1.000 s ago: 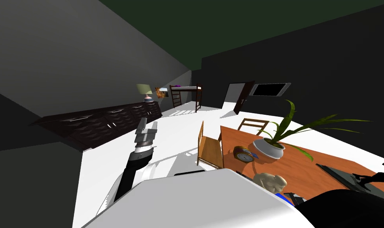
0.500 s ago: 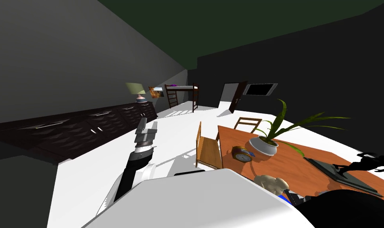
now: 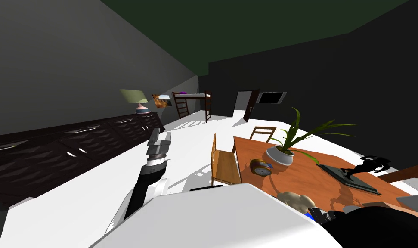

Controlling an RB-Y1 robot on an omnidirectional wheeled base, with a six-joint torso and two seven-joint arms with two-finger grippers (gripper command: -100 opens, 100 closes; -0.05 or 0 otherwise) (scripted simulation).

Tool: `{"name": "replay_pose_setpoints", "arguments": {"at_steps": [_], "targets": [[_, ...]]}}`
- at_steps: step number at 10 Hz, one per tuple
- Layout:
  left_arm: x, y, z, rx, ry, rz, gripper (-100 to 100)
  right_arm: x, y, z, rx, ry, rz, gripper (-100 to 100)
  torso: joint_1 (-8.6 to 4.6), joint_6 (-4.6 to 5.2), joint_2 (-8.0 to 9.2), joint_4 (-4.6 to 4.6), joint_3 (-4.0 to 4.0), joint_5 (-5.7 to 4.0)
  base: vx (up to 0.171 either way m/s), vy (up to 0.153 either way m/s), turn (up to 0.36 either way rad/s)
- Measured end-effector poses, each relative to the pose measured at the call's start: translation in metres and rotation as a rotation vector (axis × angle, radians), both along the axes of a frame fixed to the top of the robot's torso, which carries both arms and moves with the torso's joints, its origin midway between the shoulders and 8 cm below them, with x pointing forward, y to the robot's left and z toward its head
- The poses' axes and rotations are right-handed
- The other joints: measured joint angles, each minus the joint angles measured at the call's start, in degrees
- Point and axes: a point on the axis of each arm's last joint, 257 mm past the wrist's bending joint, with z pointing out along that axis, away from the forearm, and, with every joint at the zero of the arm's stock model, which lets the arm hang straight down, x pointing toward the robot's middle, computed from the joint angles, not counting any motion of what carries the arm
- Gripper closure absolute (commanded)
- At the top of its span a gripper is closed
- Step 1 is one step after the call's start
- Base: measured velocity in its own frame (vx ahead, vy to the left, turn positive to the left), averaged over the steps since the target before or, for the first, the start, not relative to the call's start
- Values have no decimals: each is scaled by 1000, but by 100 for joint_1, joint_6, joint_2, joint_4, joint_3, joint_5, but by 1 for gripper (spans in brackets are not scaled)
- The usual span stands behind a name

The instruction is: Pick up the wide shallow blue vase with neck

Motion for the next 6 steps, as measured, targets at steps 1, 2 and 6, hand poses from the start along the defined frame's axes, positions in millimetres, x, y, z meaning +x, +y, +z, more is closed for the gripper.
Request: {"name": "replay_pose_setpoints", "arguments": {"at_steps": [1, 2, 6], "targets": [[0, 0, 0, 0, 0, 0, 0, 2, -1, 0, -2, -2, 17, -100, -2, -9, 2, 0, 0, 1, 0, 0, 0], [0, 0, 0, 0, 0, 0, 0, 2, -2, 0, -8, 2, 32, -100, -6, -9, 32, 6, 17, 0, 17, 42, -166], [0, 0, 0, 0, 0, 0, 0, 0, -2, -5, -10, 7, 80, -100, 17, -1, 45, 10, 25, 3, 17, 52, -150]]}}
